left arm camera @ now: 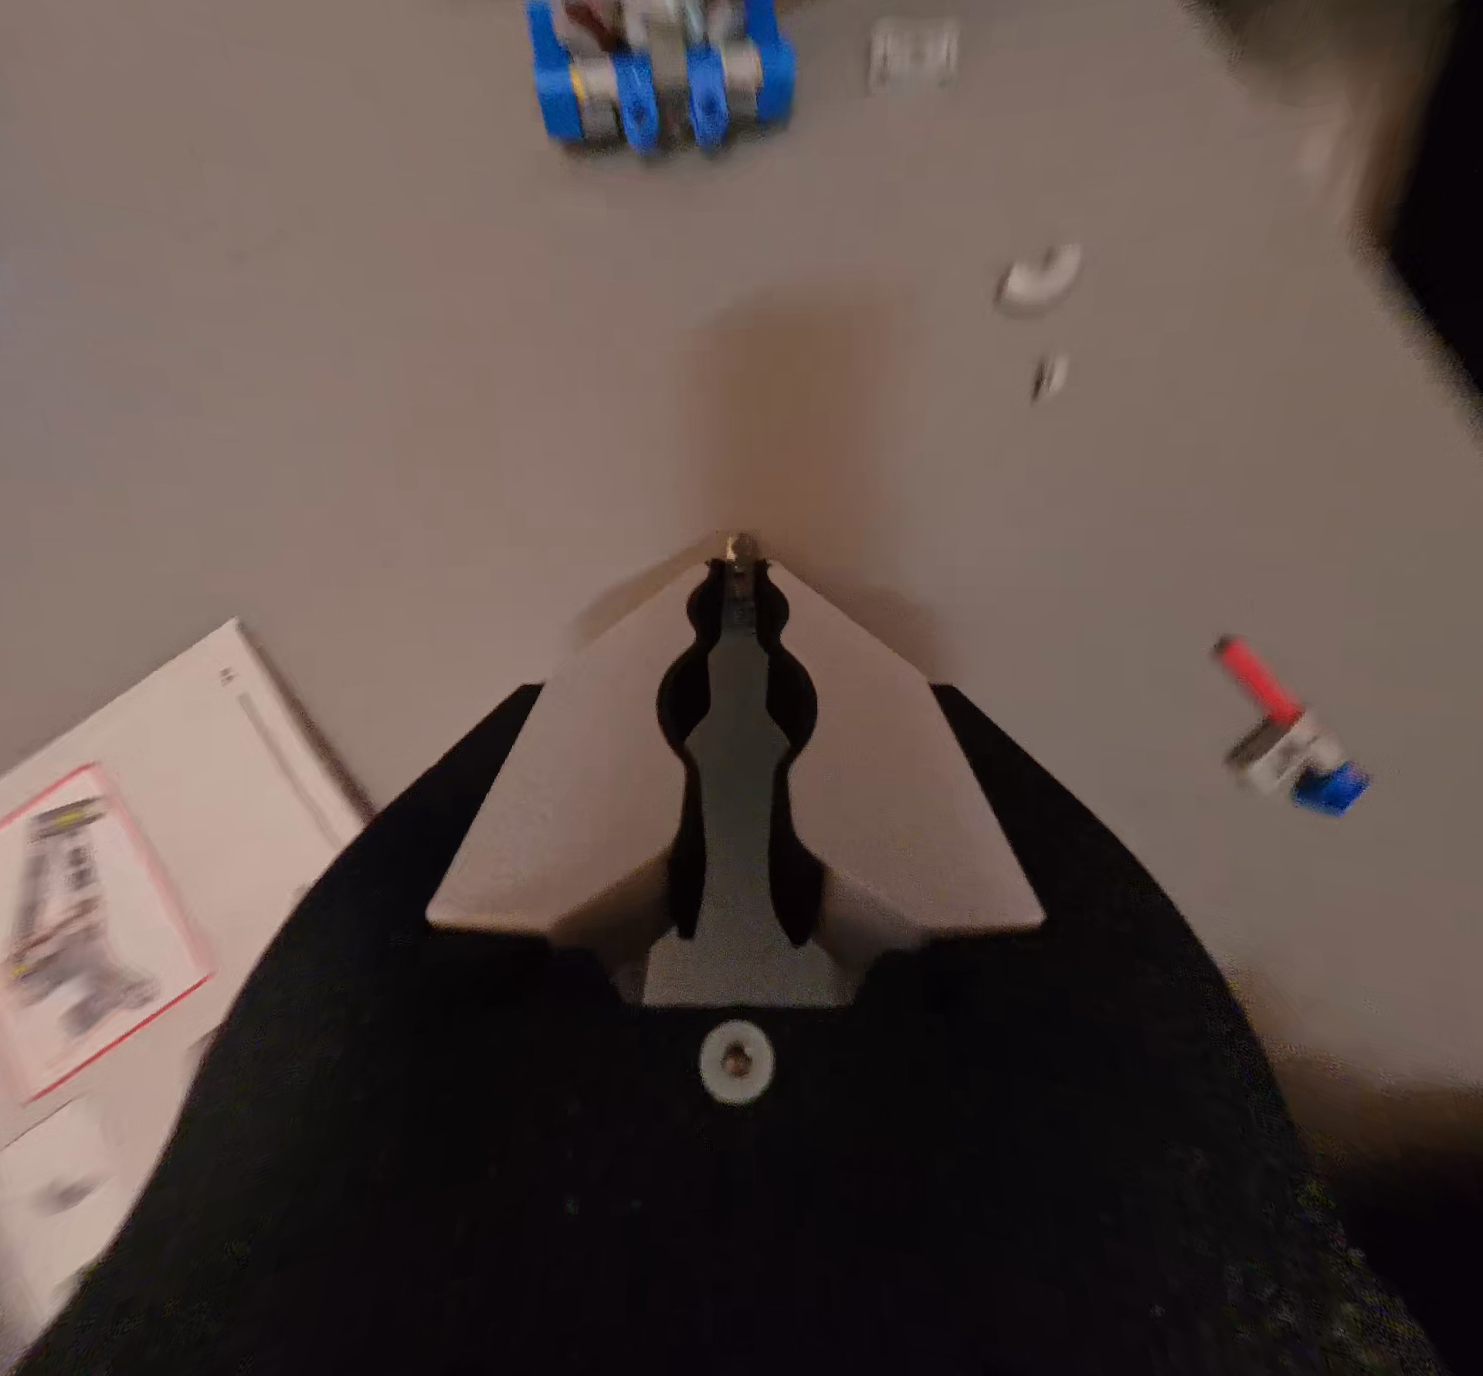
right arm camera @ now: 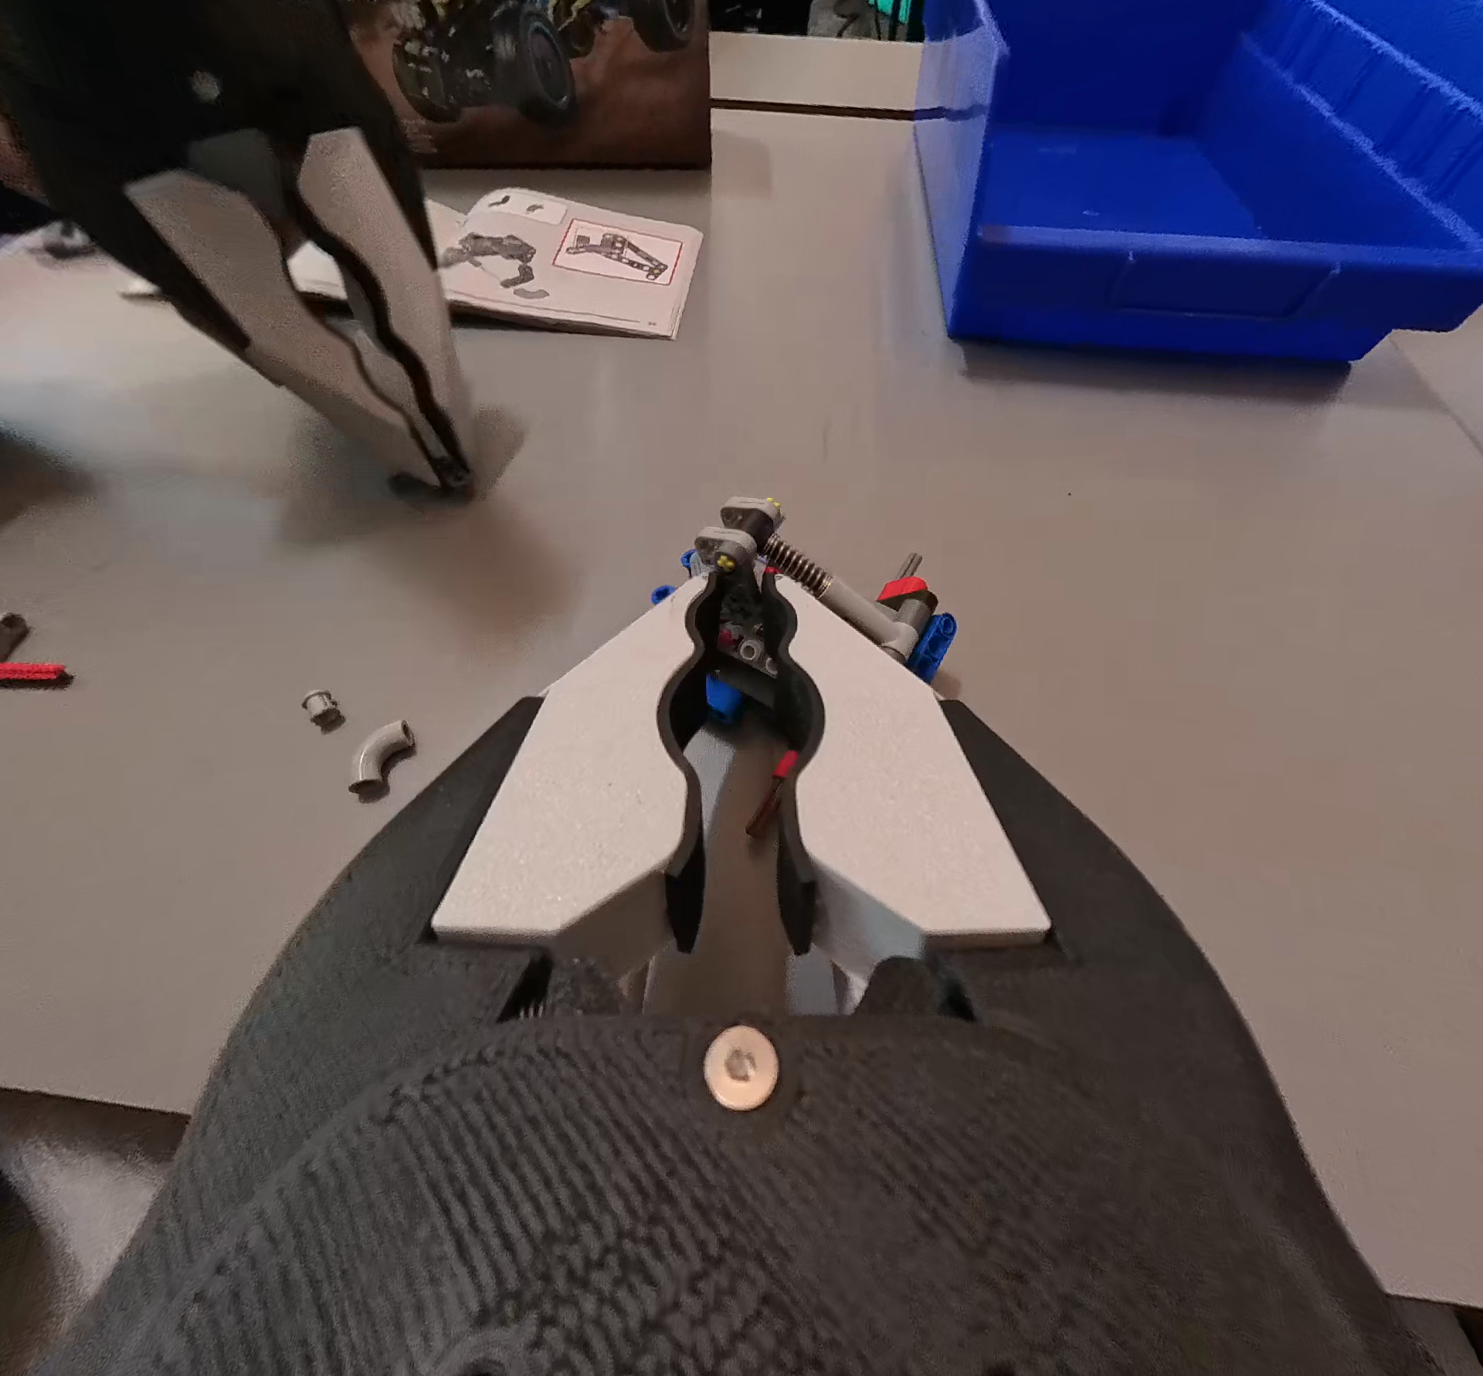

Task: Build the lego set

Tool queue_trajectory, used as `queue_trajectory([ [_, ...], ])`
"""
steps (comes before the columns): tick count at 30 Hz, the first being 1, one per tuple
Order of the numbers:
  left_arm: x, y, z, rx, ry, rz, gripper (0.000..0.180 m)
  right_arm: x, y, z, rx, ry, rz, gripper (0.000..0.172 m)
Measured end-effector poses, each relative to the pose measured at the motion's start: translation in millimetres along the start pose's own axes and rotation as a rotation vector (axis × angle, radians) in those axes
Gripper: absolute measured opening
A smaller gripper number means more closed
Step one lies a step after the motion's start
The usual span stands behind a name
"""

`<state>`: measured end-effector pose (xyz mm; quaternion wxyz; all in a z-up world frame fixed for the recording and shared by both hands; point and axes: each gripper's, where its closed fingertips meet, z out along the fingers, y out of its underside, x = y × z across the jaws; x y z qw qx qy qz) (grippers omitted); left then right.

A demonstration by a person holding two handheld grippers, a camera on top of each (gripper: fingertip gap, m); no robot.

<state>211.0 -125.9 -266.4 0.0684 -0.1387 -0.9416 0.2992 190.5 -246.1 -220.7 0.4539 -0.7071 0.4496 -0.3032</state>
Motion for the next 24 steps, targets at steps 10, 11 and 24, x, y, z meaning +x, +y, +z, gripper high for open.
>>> queue_trajectory([
  [10,-14.4,-69.3,5.0,0.381,0.168,-0.358,0.003,-2.7,7.3,0.3,-0.085,0.014,-0.172,0.007],
  [11,-14.1,-71.2,6.3,0.383,0.175,-0.350,0.004,-3.1,8.1,-1.0,-0.098,0.015,-0.191,0.008],
  [24,27.6,-123.1,-18.1,0.529,0.535,-0.320,0.004,-33.5,-41.7,-34.0,0.042,-0.083,-0.482,0.015],
])
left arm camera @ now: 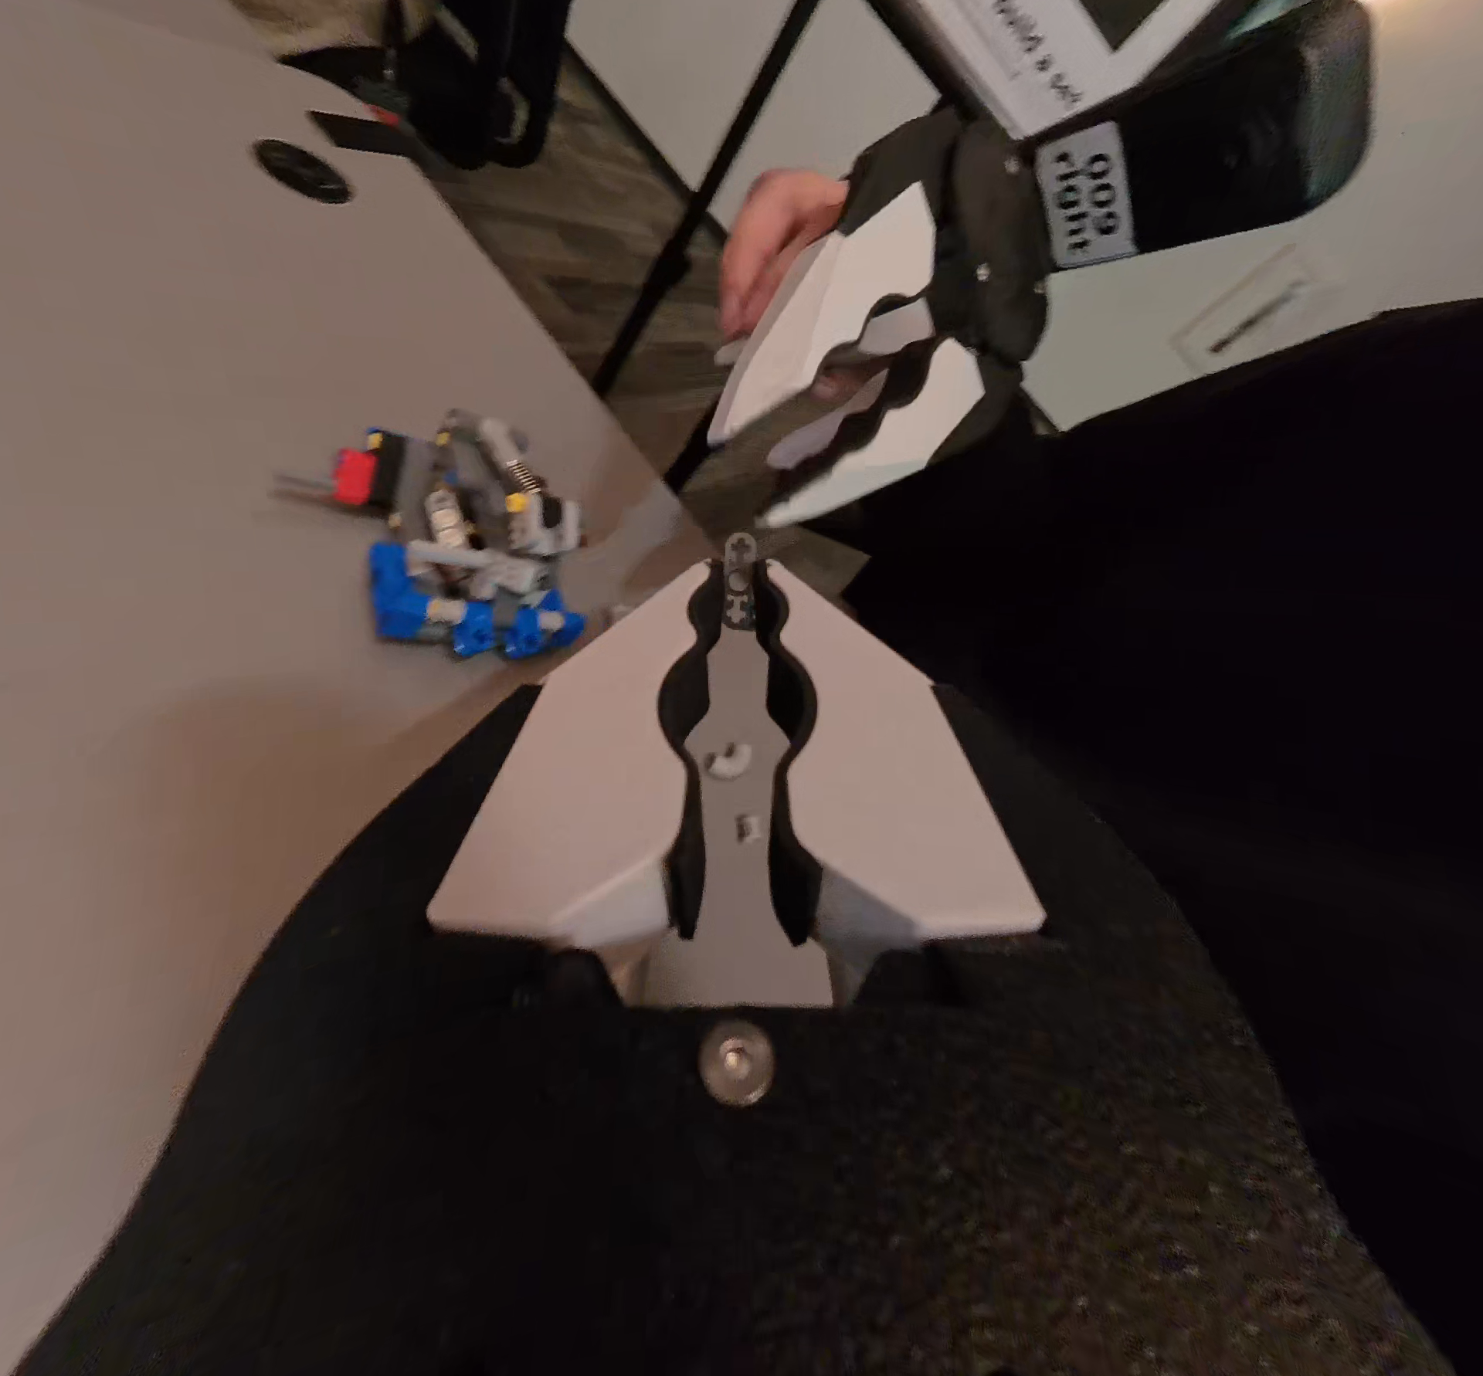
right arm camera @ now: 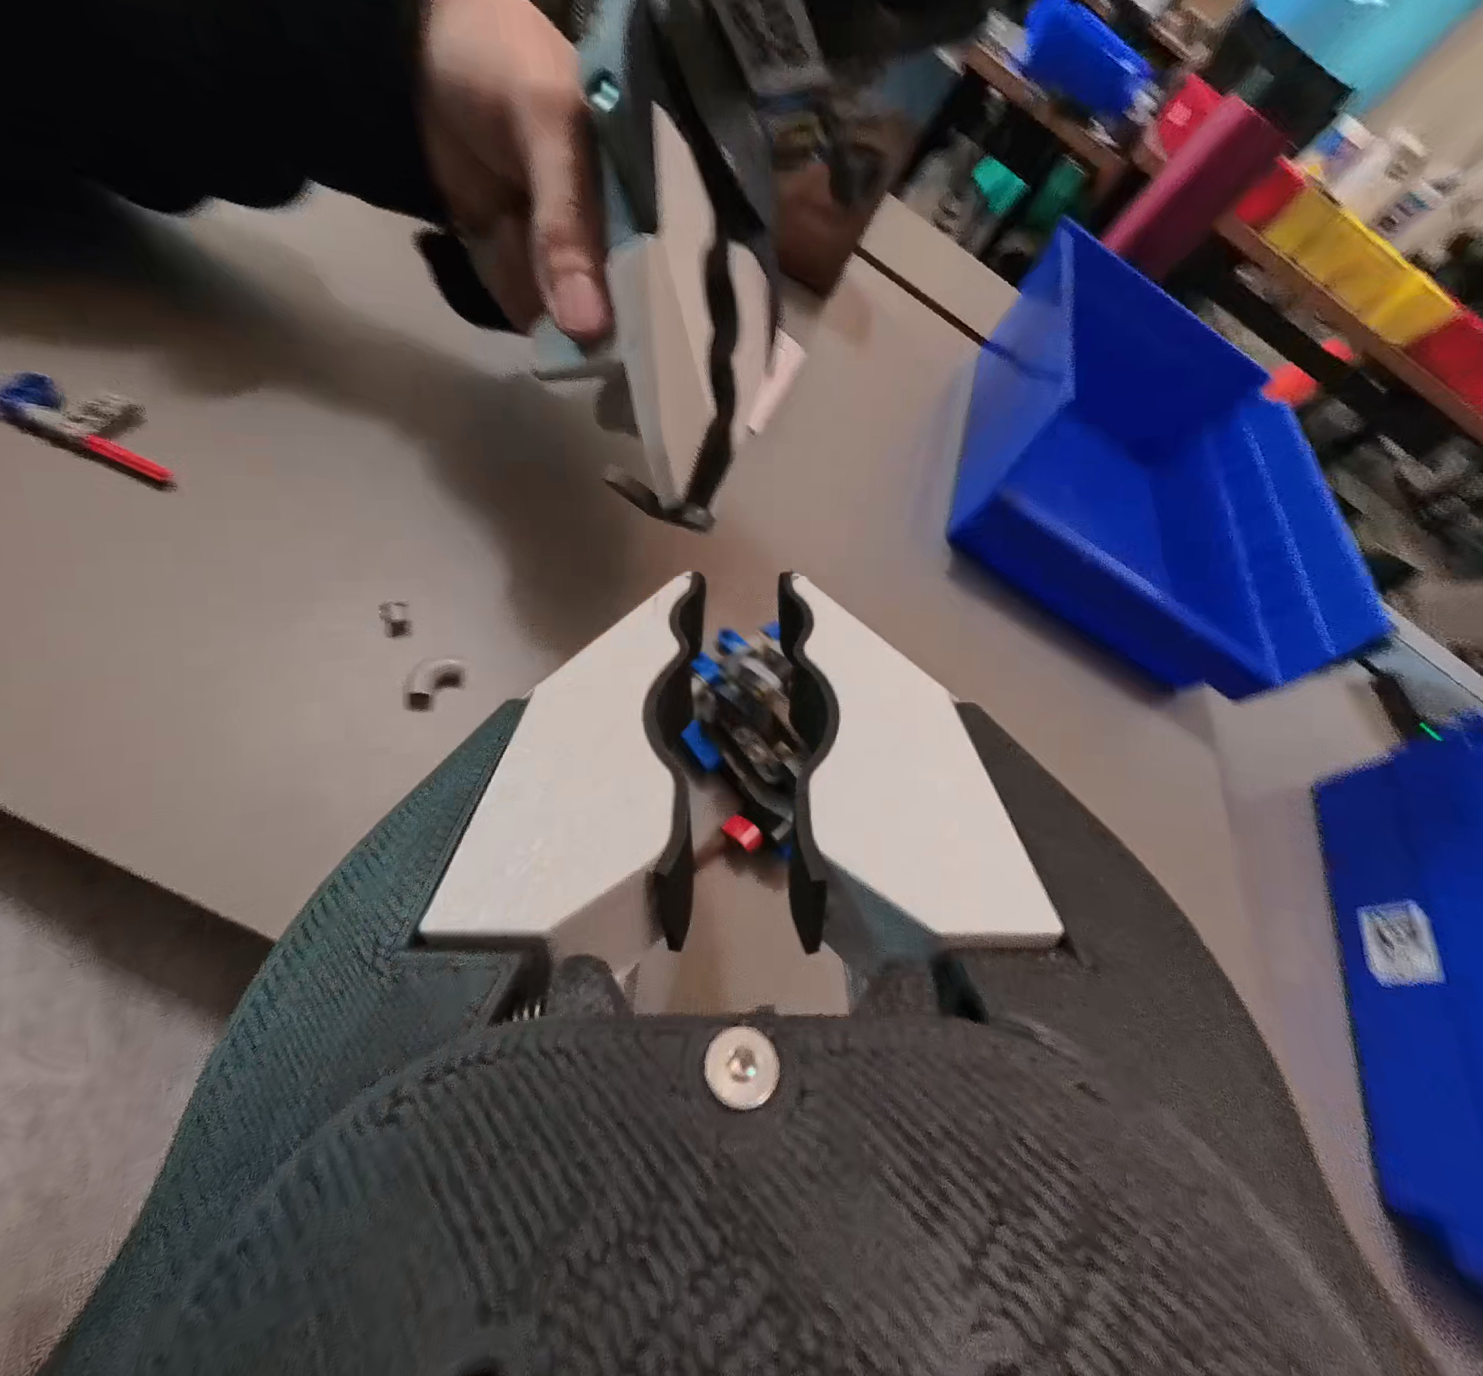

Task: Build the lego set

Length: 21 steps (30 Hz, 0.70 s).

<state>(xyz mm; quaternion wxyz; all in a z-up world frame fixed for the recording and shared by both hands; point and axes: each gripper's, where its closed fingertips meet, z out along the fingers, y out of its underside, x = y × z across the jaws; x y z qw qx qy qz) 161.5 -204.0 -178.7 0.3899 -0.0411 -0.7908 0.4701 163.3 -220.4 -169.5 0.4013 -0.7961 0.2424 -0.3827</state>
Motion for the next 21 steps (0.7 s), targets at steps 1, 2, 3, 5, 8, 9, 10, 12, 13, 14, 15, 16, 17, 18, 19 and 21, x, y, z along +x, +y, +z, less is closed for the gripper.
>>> queue_trajectory([
  [1,7.7,-1.6,2.6,0.001,0.050,-0.005,0.004,-8.0,-6.0,0.6,0.036,-0.062,-0.002,0.017],
  [2,16.9,-2.8,4.7,0.002,0.111,-0.013,0.004,-13.5,-10.8,0.7,0.069,-0.106,-0.002,0.017],
  [3,24.4,-3.7,6.4,0.002,0.161,-0.024,0.003,-17.6,-15.0,0.3,0.097,-0.135,-0.009,0.016],
  [5,28.4,-3.4,9.0,0.000,0.188,-0.033,0.004,-22.7,-18.5,-1.0,0.123,-0.163,-0.028,0.012],
  [8,32.2,5.2,10.9,-0.040,0.213,-0.029,0.003,-32.2,-18.0,-2.8,0.128,-0.200,-0.082,0.005],
  [9,31.6,6.8,11.7,-0.048,0.206,-0.028,0.003,-33.4,-16.5,-2.5,0.117,-0.202,-0.098,0.005],
  [10,30.8,7.8,12.2,-0.054,0.195,-0.018,0.003,-34.0,-15.1,-2.2,0.108,-0.200,-0.115,0.005],
  [12,27.5,6.7,13.0,-0.050,0.137,0.037,0.004,-31.9,-12.9,-1.6,0.087,-0.183,-0.129,0.004],
  [13,23.6,3.6,13.3,-0.038,0.081,0.082,0.004,-27.7,-11.5,-0.7,0.071,-0.159,-0.117,0.004],
  [14,18.4,-0.3,12.8,-0.025,0.009,0.136,0.005,-21.8,-9.8,0.7,0.054,-0.125,-0.090,0.004],
  [15,12.8,-4.2,11.5,-0.020,-0.074,0.194,0.007,-17.1,-7.0,2.2,0.037,-0.103,-0.056,0.003],
  [16,8.2,-7.5,9.7,-0.027,-0.160,0.256,0.008,-13.9,-1.5,4.2,0.004,-0.095,-0.015,0.003],
  [17,6.0,-9.3,8.5,-0.048,-0.236,0.331,0.010,-11.4,5.3,6.5,-0.035,-0.087,0.010,0.002],
  [18,4.3,-9.3,8.2,-0.084,-0.308,0.406,0.011,-9.9,10.5,8.0,-0.064,-0.079,0.011,0.002],
  [19,1.9,-6.5,9.0,-0.143,-0.373,0.473,0.013,-9.7,12.8,9.1,-0.080,-0.076,0.009,0.001],
  [21,-8.3,0.3,9.1,-0.278,-0.508,0.564,0.011,-7.4,12.6,10.3,-0.097,-0.064,0.034,0.001],
])
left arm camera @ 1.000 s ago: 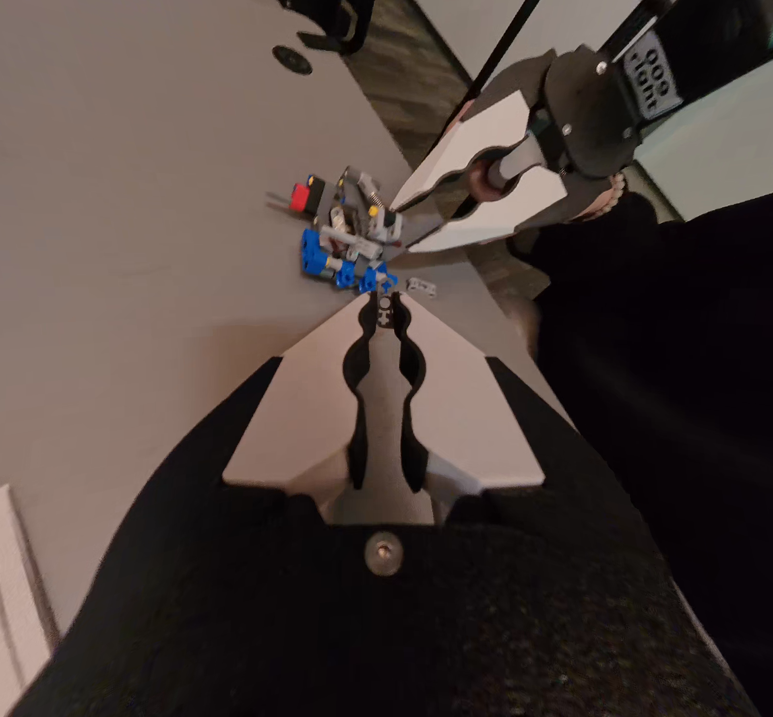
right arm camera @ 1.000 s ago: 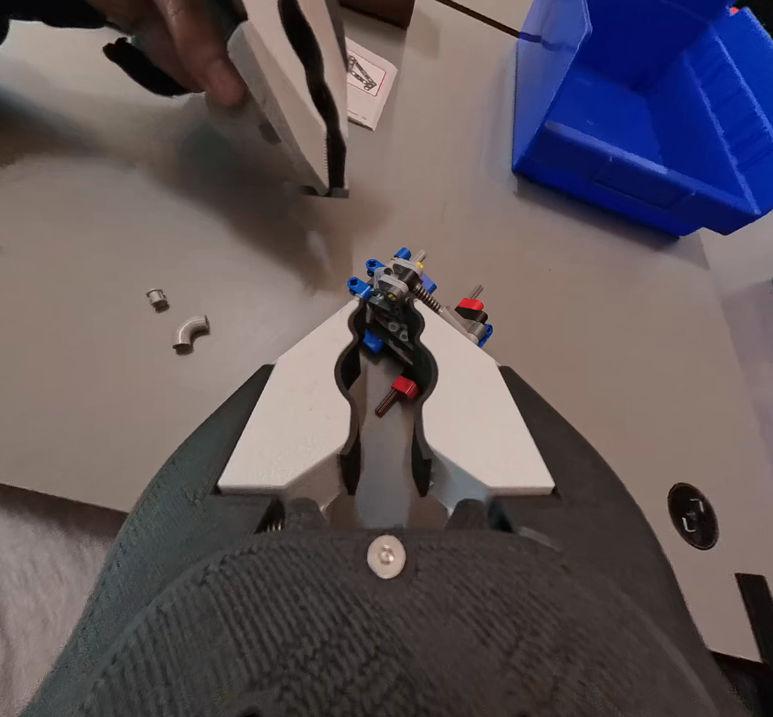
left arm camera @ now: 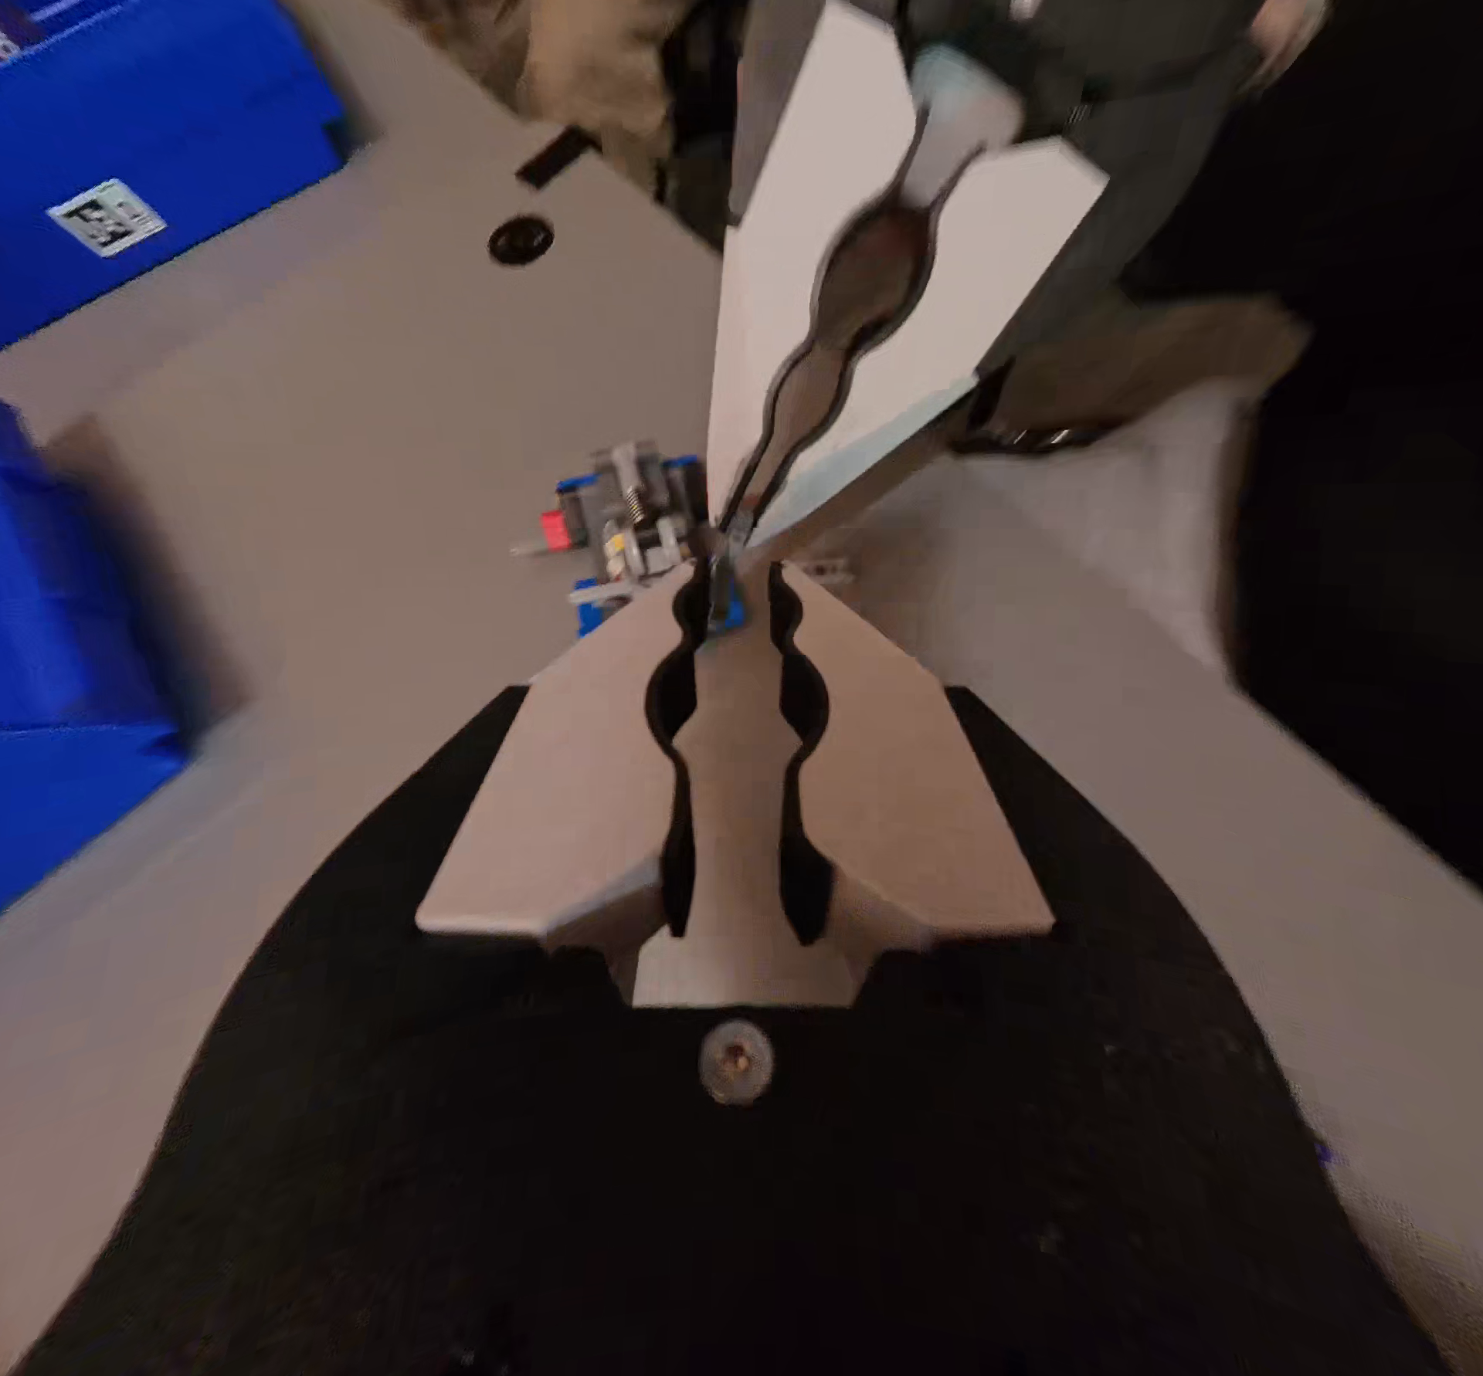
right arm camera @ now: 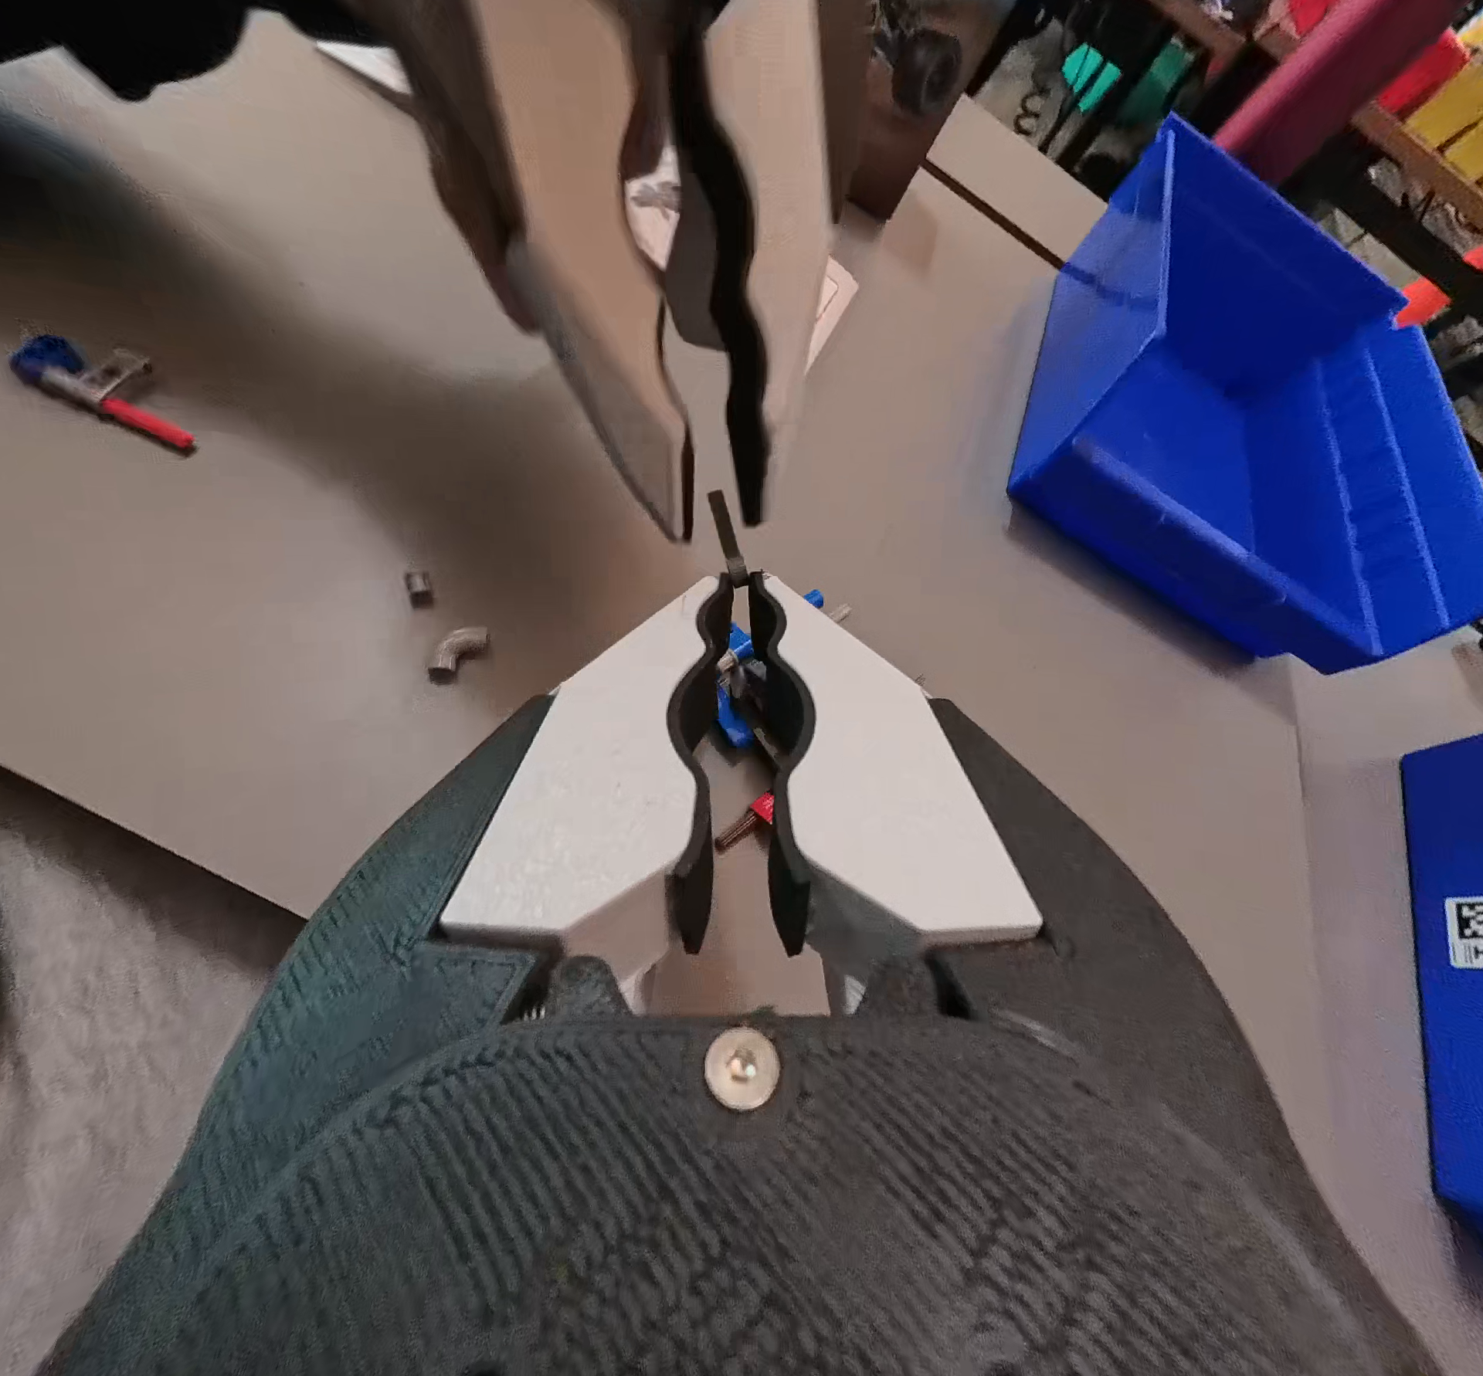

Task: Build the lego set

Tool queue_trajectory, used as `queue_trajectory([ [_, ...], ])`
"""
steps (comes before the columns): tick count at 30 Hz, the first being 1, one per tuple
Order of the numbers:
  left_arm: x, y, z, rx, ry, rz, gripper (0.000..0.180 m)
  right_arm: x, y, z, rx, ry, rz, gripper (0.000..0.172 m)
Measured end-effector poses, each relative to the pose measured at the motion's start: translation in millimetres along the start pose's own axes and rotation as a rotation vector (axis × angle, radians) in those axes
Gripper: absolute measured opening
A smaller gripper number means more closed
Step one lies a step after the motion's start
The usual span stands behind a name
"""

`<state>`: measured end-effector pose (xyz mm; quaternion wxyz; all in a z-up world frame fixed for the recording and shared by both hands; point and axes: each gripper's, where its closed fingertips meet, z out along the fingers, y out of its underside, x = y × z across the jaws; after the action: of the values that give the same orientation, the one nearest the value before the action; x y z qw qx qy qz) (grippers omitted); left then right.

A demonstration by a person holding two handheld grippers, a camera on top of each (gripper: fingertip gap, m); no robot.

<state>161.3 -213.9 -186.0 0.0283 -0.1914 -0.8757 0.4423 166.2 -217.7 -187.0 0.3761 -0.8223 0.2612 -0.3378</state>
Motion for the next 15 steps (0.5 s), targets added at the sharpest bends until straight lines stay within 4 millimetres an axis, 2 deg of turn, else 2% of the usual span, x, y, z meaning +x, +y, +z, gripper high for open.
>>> queue_trajectory([
  [3,-3.8,0.3,4.0,-0.082,-0.098,0.112,0.000,-1.3,0.7,0.6,-0.039,-0.031,0.006,0.000],
  [7,-2.2,-2.5,7.4,-0.116,-0.111,0.156,0.000,-1.0,7.5,1.2,-0.130,-0.035,-0.079,0.000],
  [10,-1.4,1.0,7.7,-0.155,-0.109,0.196,0.007,2.5,5.0,-2.1,-0.133,-0.040,-0.074,0.000],
  [15,-3.4,1.3,9.4,-0.177,-0.115,0.242,0.007,2.4,3.2,-2.1,-0.138,-0.058,-0.139,0.000],
])
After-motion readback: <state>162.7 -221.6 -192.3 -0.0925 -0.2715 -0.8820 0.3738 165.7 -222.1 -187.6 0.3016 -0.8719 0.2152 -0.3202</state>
